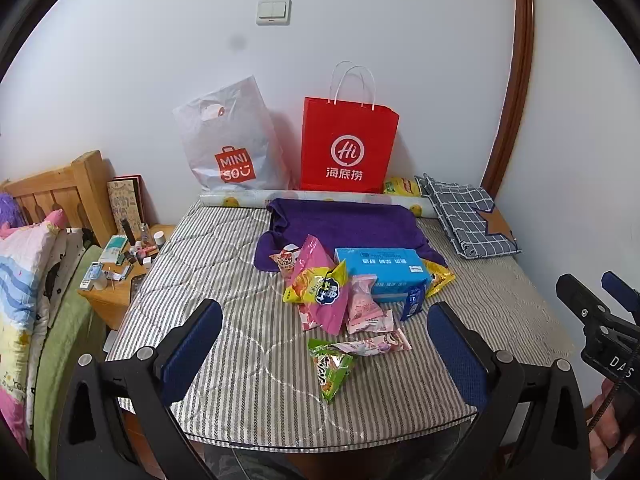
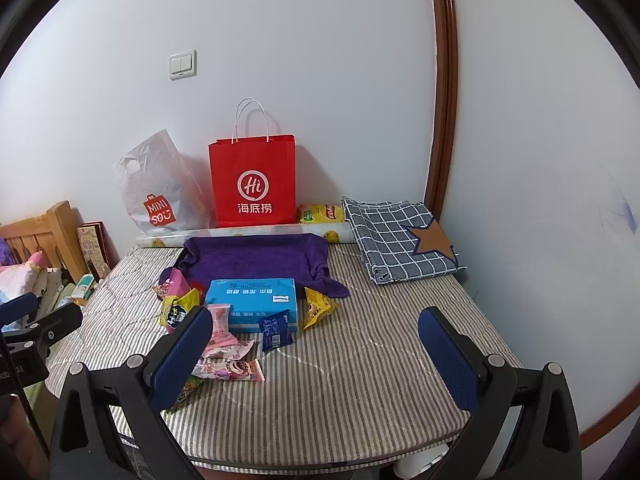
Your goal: Organize snacks
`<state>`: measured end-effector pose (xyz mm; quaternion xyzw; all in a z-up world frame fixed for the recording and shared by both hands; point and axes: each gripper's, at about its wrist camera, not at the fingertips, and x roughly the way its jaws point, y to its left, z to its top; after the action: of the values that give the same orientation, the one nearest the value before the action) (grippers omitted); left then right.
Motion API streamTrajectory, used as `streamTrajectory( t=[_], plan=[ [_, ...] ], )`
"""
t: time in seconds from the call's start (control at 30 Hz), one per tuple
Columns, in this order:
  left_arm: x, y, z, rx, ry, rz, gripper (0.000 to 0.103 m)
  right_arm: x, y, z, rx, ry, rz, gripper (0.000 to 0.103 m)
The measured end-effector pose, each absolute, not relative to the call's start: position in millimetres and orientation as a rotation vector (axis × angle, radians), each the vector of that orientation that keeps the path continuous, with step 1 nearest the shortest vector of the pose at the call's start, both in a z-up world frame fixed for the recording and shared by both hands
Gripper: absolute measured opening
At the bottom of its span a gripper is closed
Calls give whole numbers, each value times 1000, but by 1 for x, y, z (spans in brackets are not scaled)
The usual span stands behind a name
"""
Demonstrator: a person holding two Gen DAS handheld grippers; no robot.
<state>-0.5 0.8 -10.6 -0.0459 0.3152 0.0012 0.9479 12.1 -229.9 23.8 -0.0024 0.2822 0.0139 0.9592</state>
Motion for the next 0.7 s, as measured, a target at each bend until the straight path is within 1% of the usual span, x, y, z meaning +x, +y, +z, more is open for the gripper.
streamTrajectory(
  t=[0.7],
  plan=[
    [5,-4,-21,-85,663,2,101,15,-230,19,-2,595,29,103]
  ],
)
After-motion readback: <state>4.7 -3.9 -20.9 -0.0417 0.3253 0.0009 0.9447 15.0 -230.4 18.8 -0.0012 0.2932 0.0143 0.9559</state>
